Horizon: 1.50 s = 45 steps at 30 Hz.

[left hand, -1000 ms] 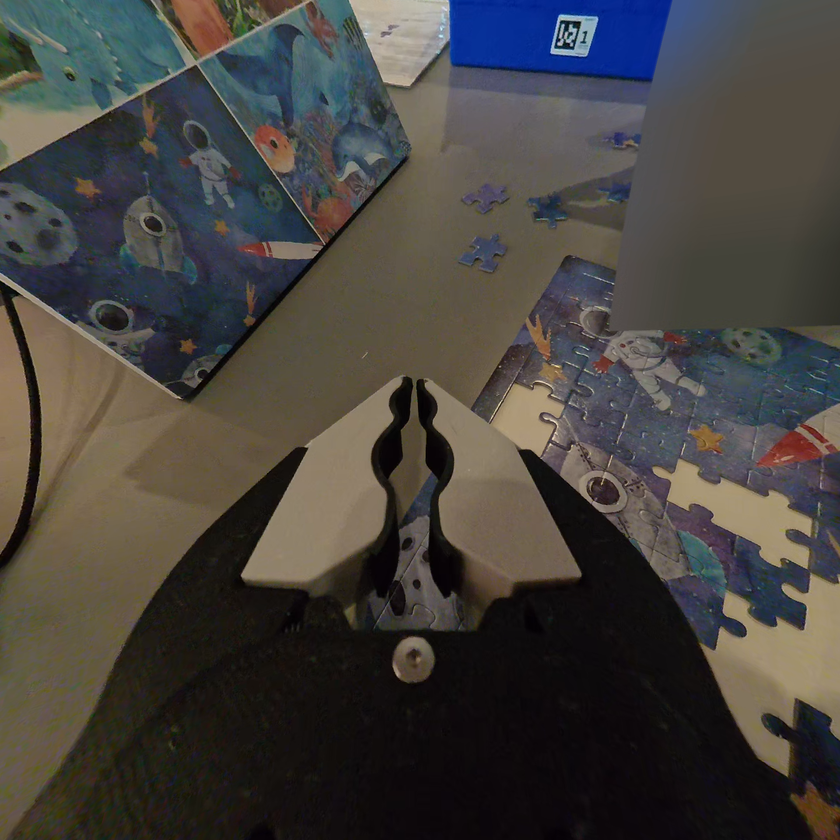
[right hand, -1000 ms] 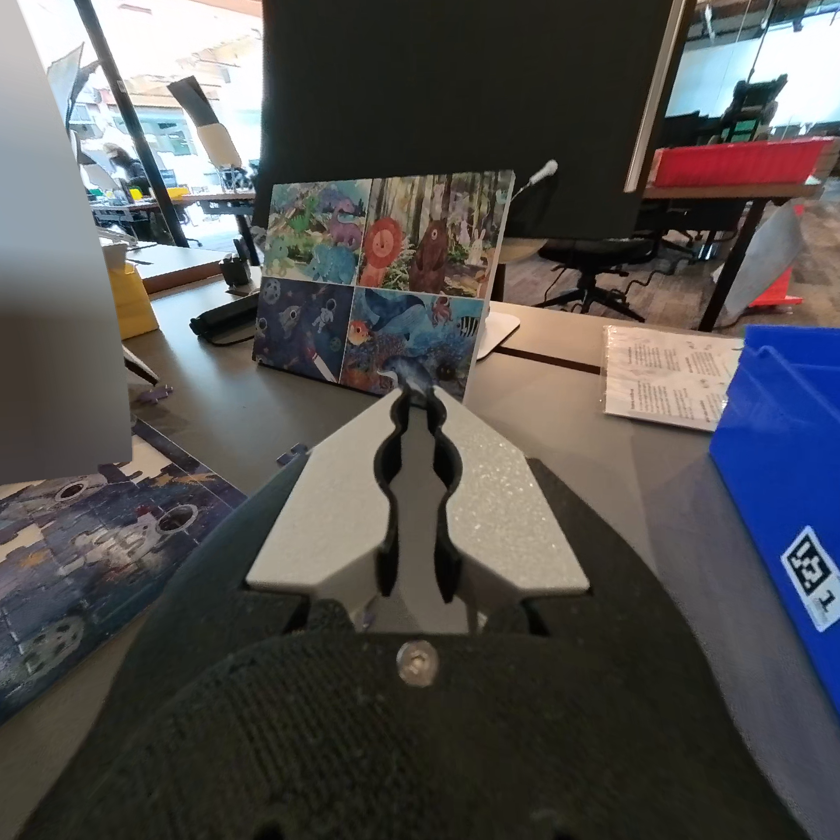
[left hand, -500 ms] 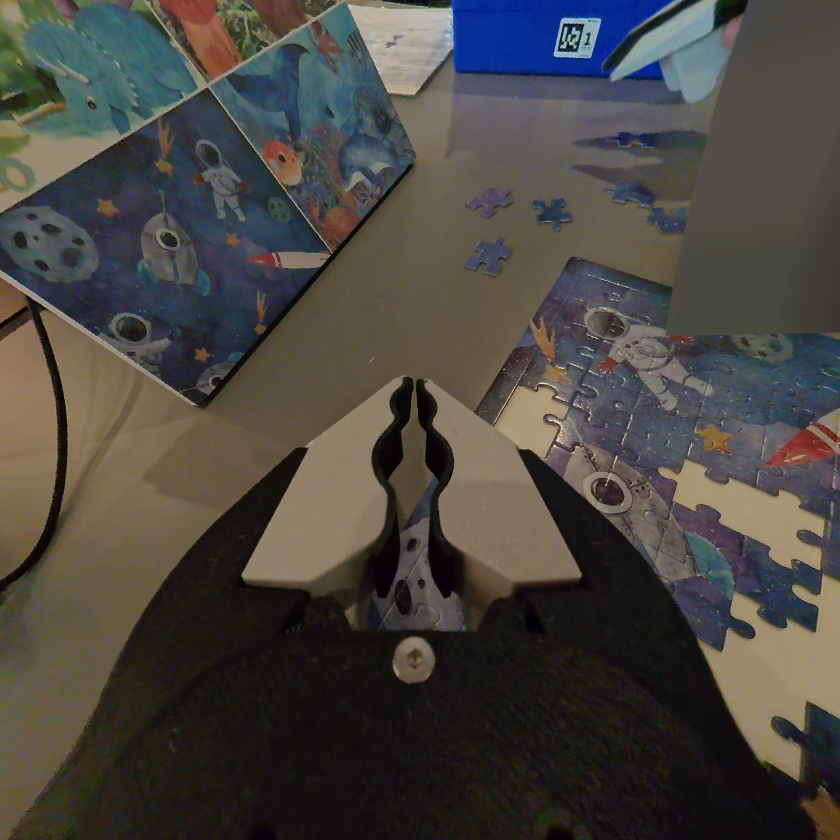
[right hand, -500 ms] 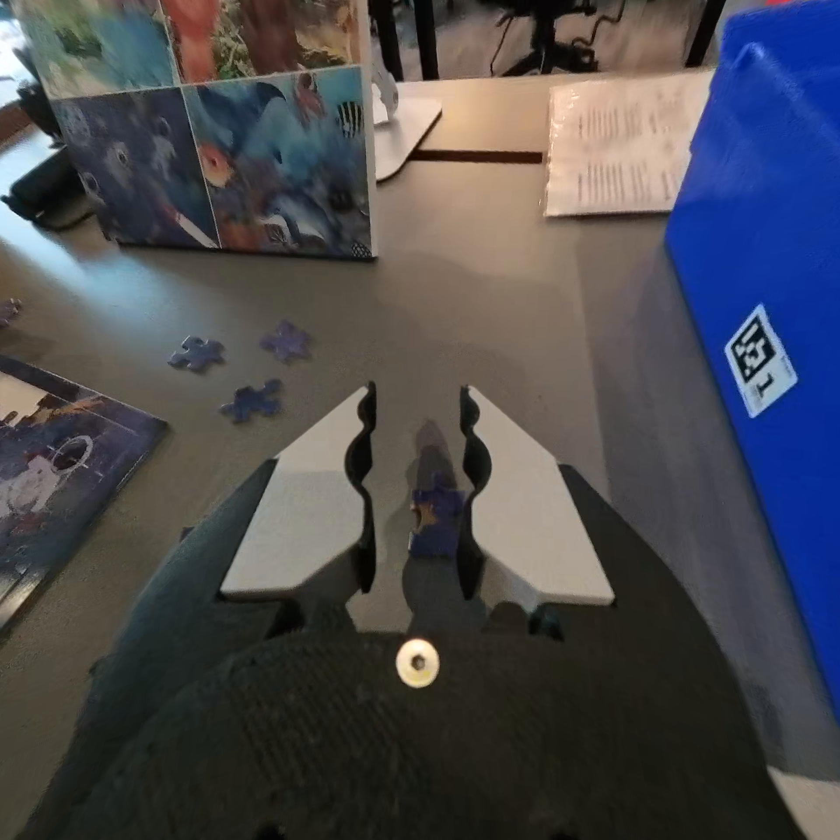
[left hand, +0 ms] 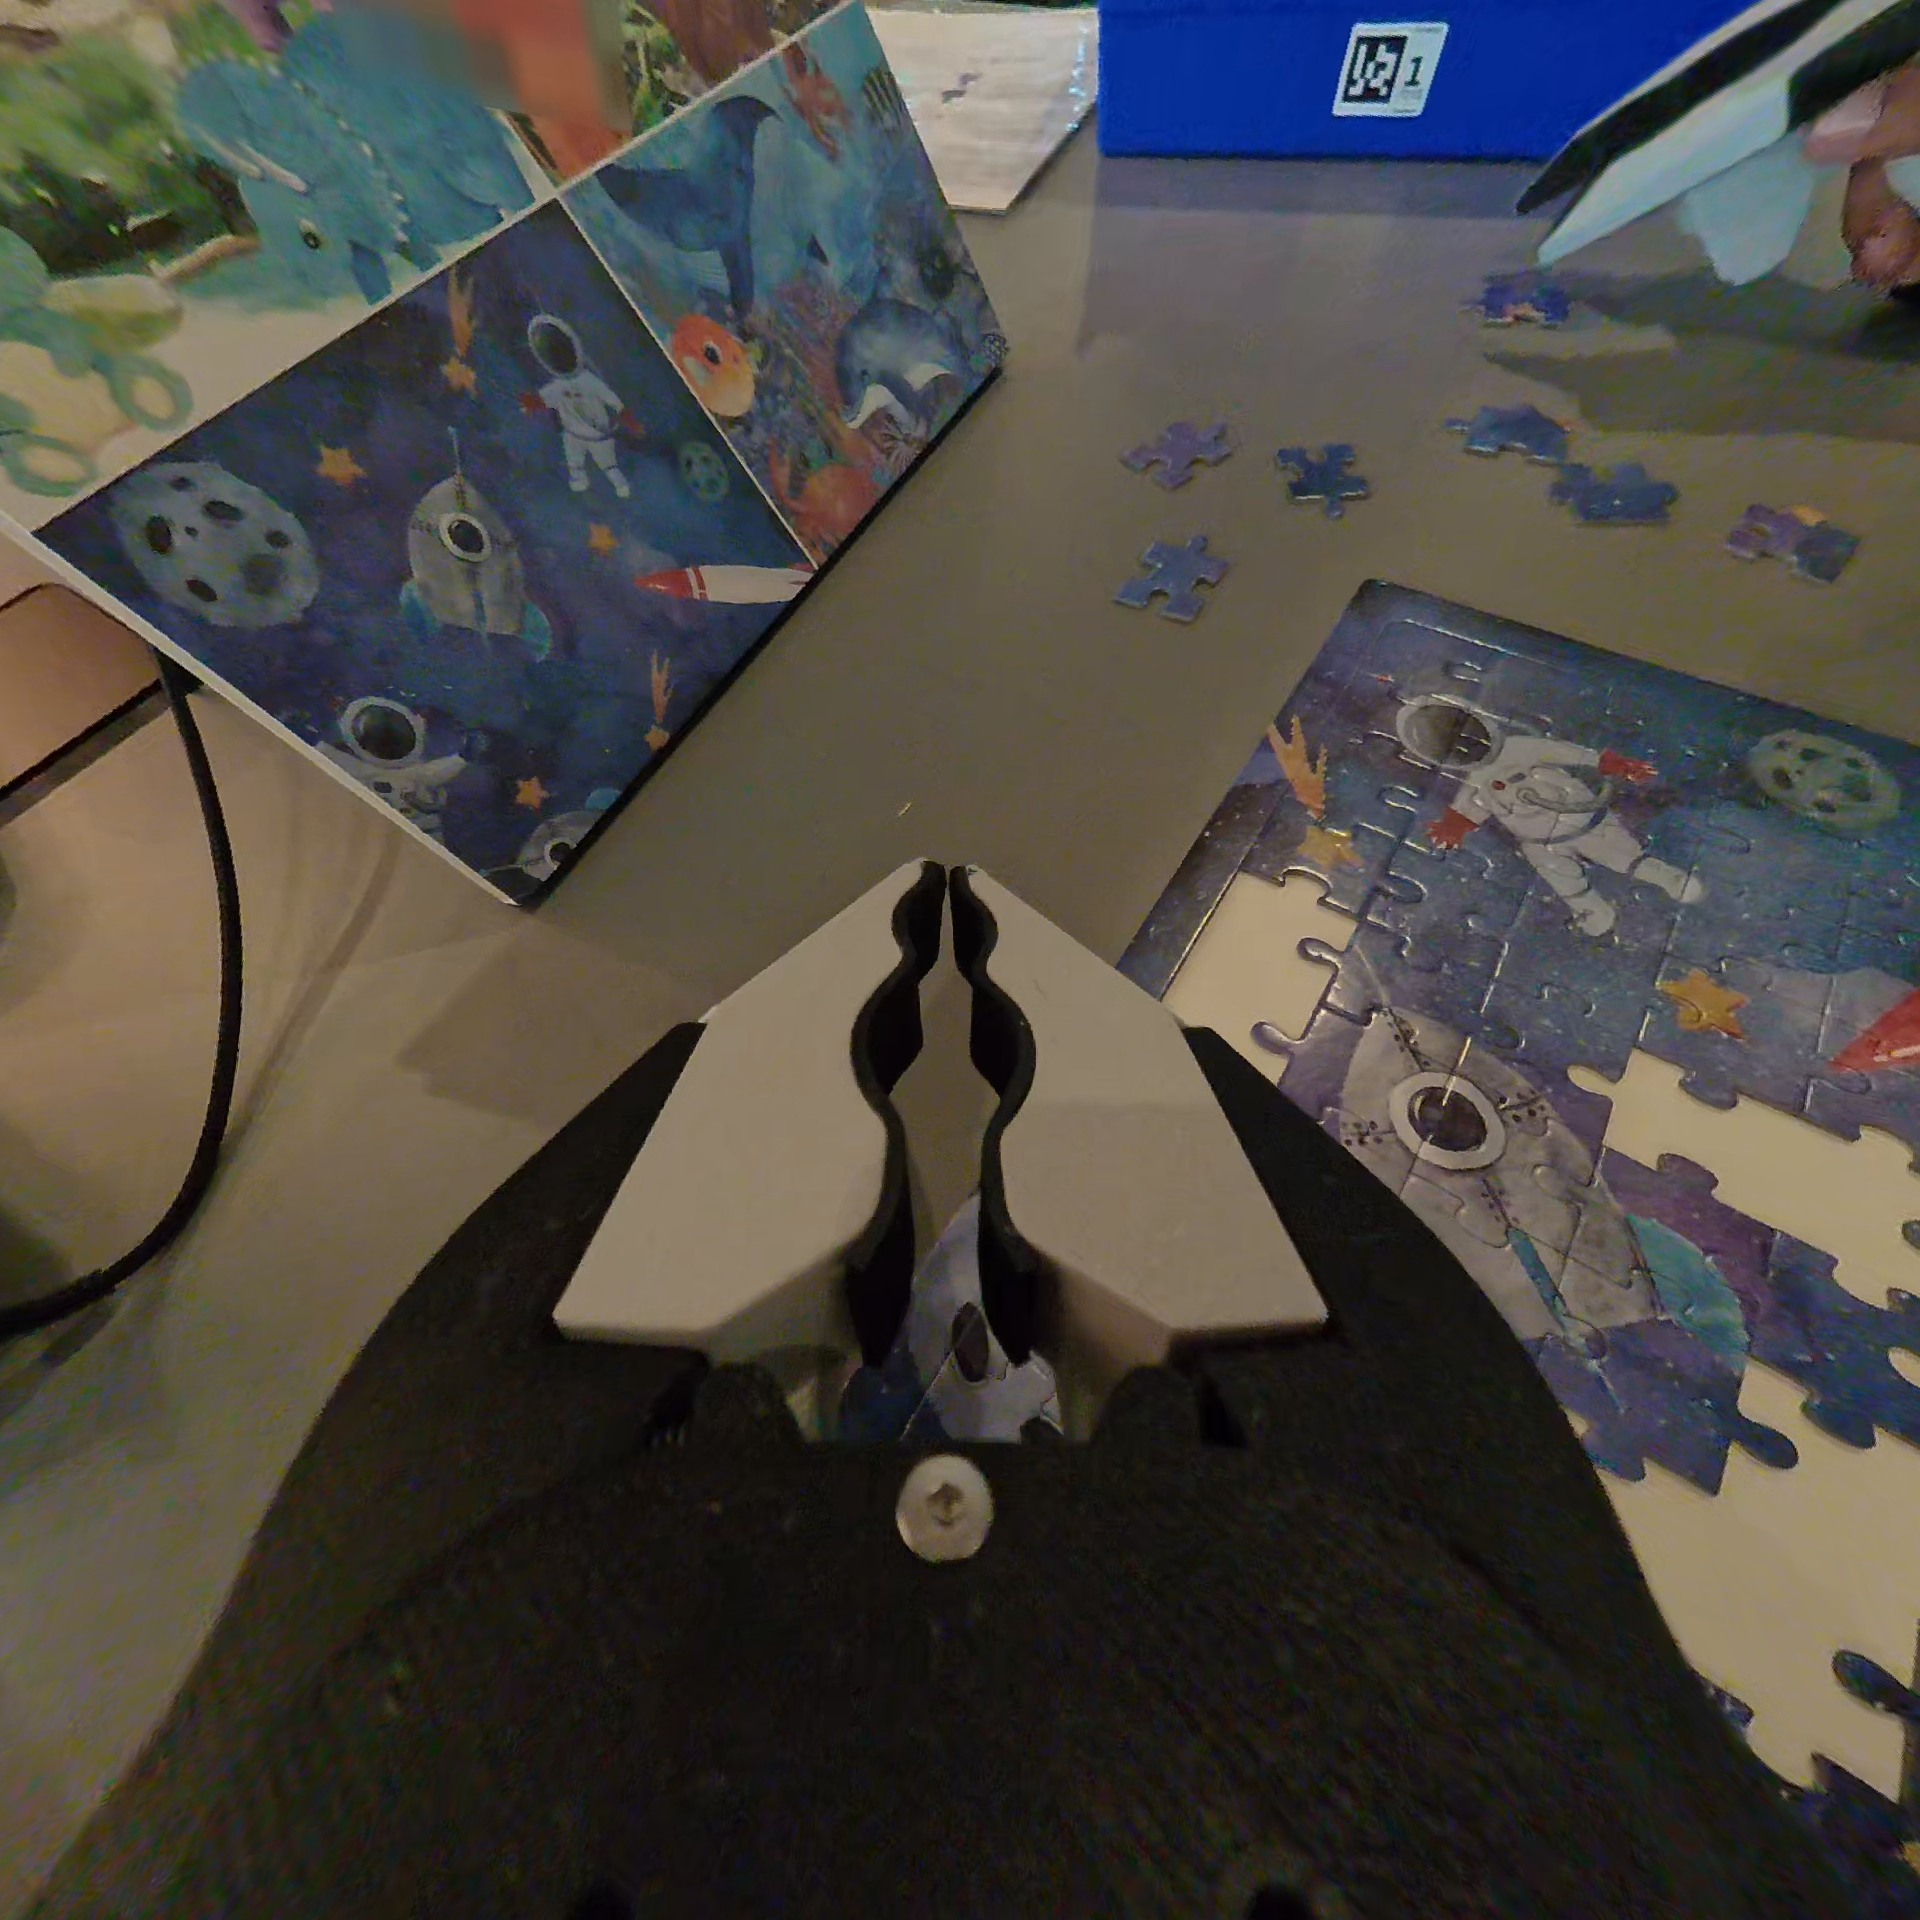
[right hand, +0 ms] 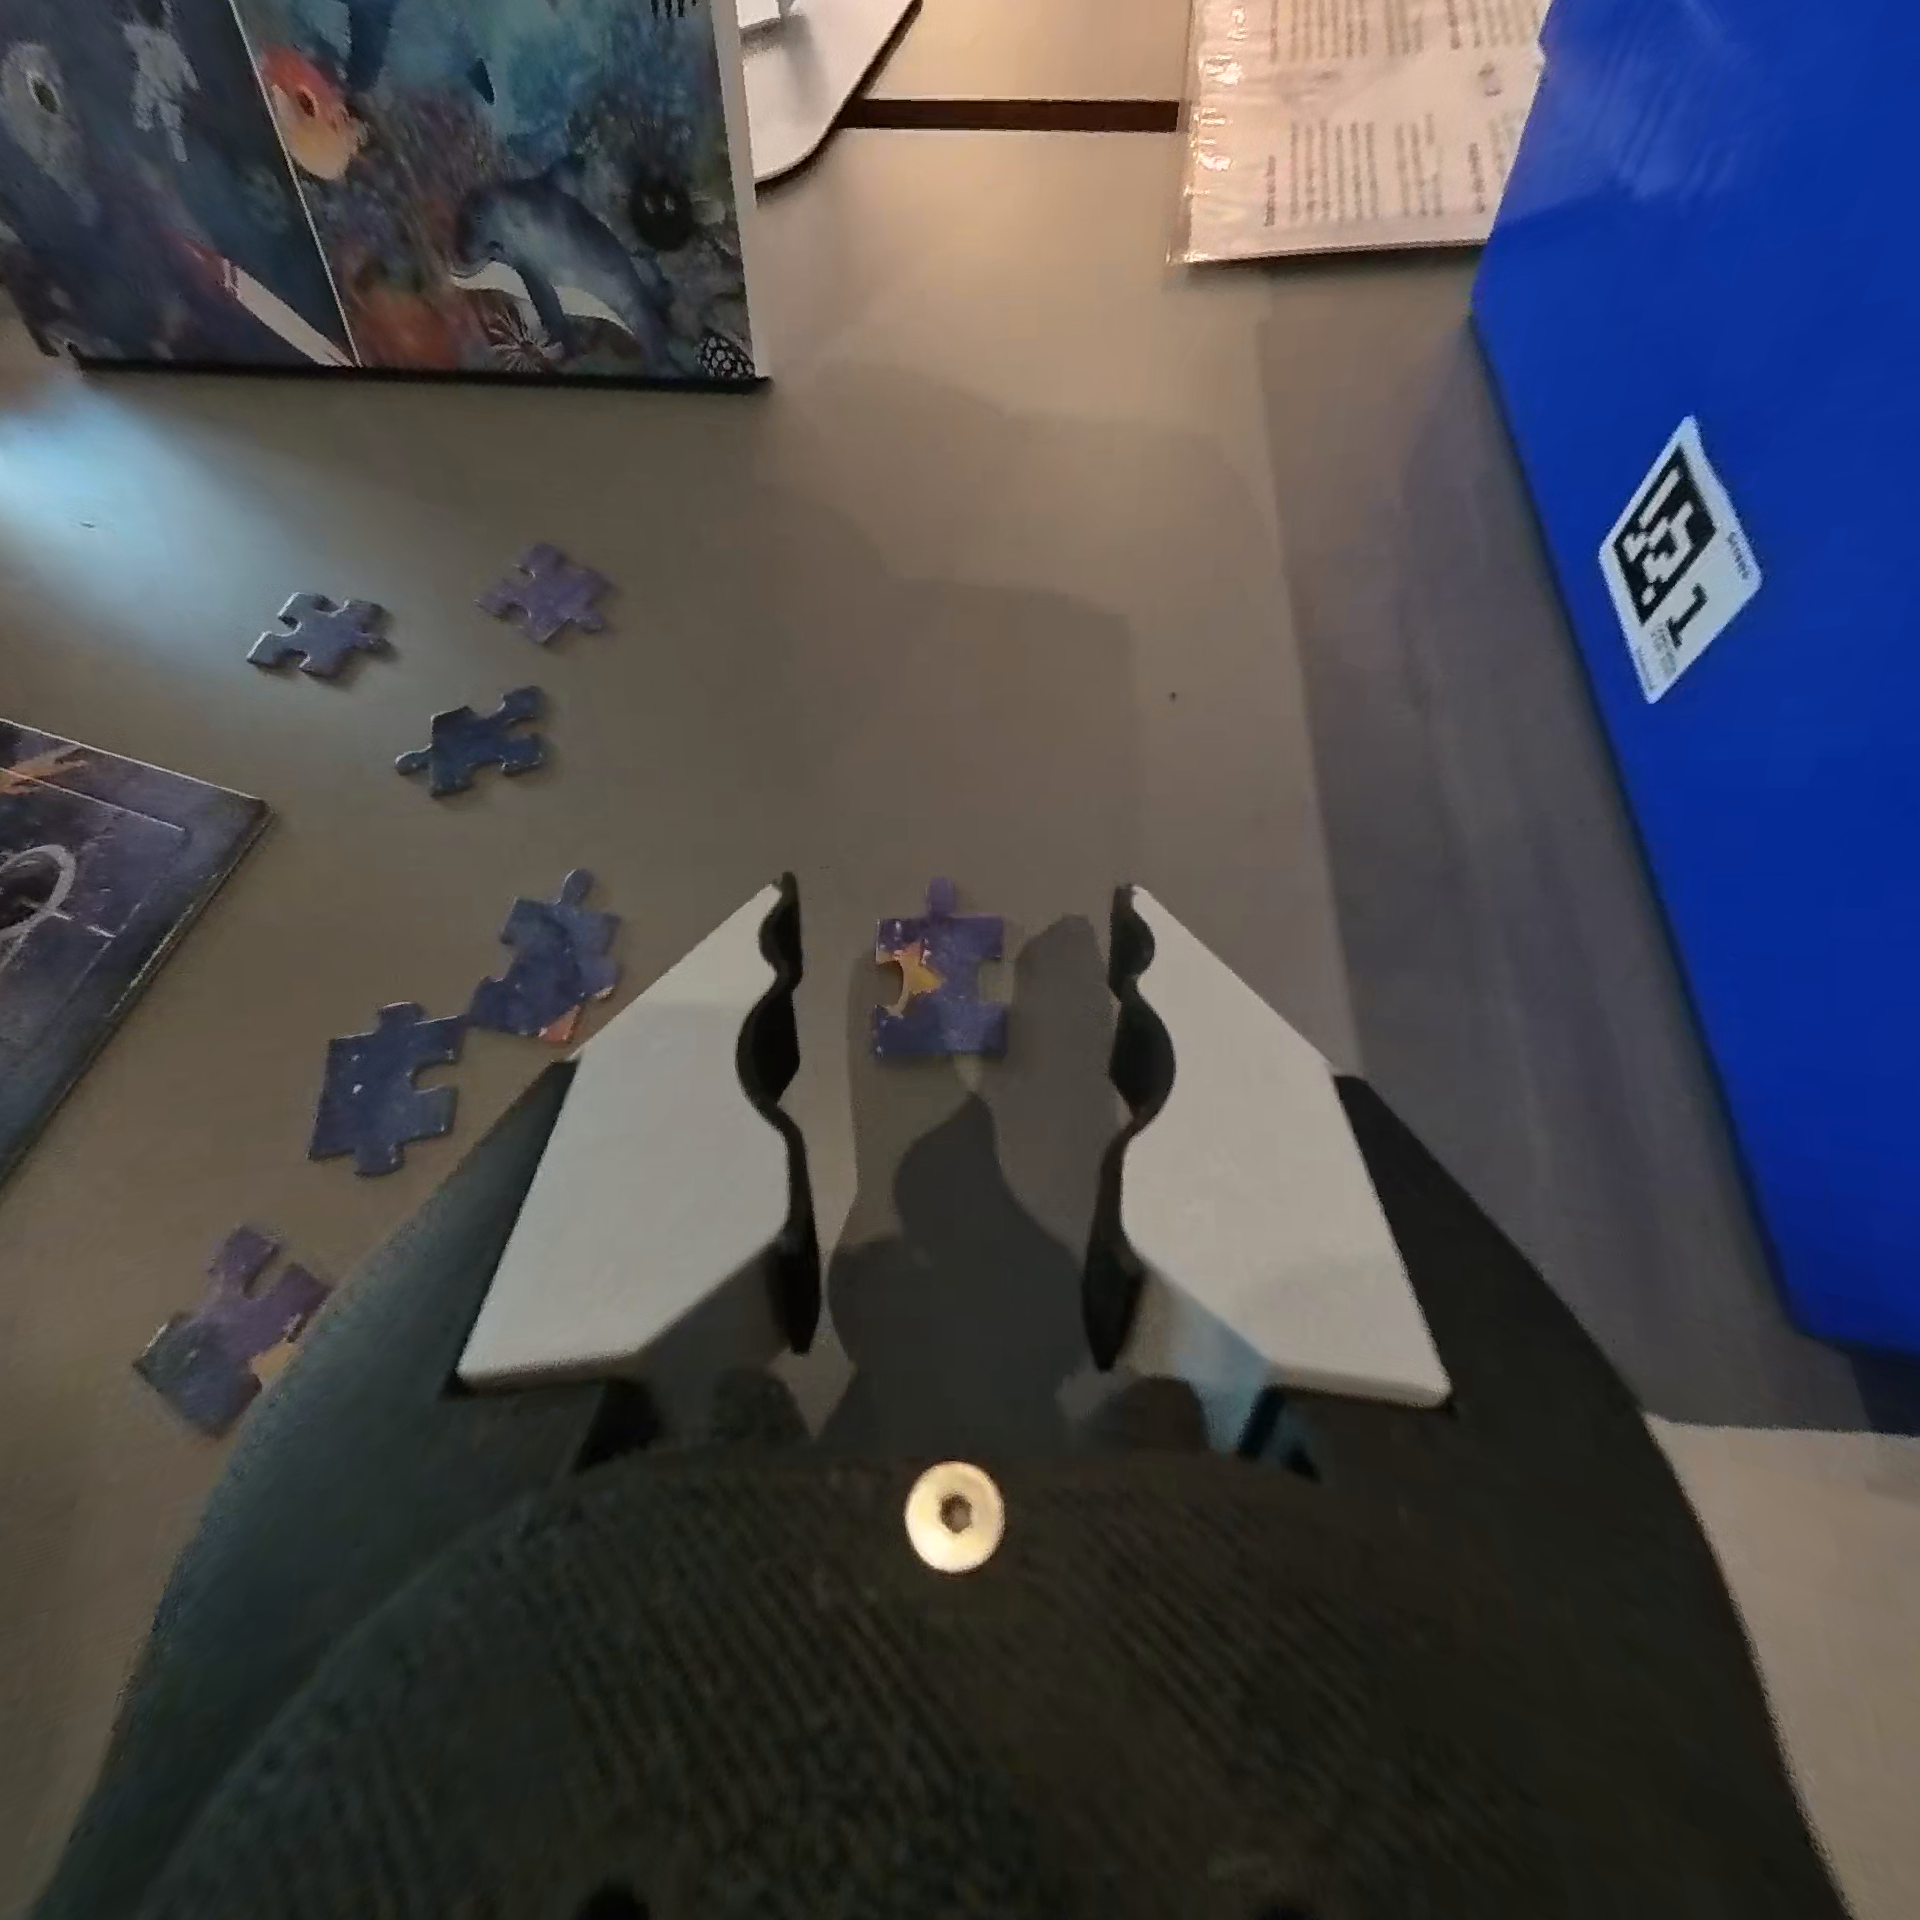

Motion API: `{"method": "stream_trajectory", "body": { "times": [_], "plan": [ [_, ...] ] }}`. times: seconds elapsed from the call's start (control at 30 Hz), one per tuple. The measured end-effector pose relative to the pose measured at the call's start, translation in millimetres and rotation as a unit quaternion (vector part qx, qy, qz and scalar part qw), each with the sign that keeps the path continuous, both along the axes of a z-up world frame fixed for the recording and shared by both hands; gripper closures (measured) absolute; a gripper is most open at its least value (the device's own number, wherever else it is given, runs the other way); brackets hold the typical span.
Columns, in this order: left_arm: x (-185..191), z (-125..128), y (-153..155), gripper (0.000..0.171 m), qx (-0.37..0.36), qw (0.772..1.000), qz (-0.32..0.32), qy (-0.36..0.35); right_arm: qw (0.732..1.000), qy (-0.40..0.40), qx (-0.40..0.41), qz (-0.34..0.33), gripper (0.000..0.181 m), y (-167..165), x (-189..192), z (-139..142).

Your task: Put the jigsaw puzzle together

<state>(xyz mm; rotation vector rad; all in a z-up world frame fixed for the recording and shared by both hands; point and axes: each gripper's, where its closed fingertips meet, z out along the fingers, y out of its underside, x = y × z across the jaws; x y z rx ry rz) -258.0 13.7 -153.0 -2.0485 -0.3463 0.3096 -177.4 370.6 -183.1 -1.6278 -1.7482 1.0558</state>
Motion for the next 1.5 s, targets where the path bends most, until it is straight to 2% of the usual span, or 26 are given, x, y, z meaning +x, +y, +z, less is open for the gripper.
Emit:
{"method": "stream_trajectory", "body": {
  "times": [0.17, 0.23, 0.3, 0.7, 1.07, 1.13, 1.5],
  "plan": [
    [1.9, -2.7, 1.8, 0.171, -0.011, 1.0, -0.004, 0.006, 0.997, -0.049, 0.058, 0.016, 0.124, -4.7, 0.7, -18.9],
    [2.0, -3.4, 1.9, 0.171, -0.012, 1.0, -0.005, 0.005, 0.995, -0.048, 0.085, 0.025, 0.137, -7.6, 0.7, -20.1],
    [2.1, -3.7, 2.1, 0.171, -0.011, 1.0, -0.005, 0.003, 0.995, -0.049, 0.076, 0.036, 0.155, -12.2, 1.3, -20.0],
    [4.1, -6.0, 4.1, 0.171, -0.018, 1.0, -0.009, 0.005, 0.995, -0.047, 0.069, 0.046, 0.157, -15.2, 1.3, -19.1],
    [4.5, -5.5, 4.3, 0.171, -0.019, 1.0, -0.009, 0.008, 0.997, -0.01, 0.061, 0.055, 0.157, -19.8, -2.0, -7.0],
    [4.3, -5.6, 4.3, 0.171, -0.019, 1.0, -0.009, 0.008, 0.996, -0.003, 0.06, 0.061, 0.175, -21.6, -1.8, -4.7],
    [4.3, -4.7, 4.0, 0.171, -0.02, 1.0, -0.008, 0.011, 0.997, 0.009, 0.055, 0.058, 0.164, -20.9, -3.3, -0.8]
  ]
}}
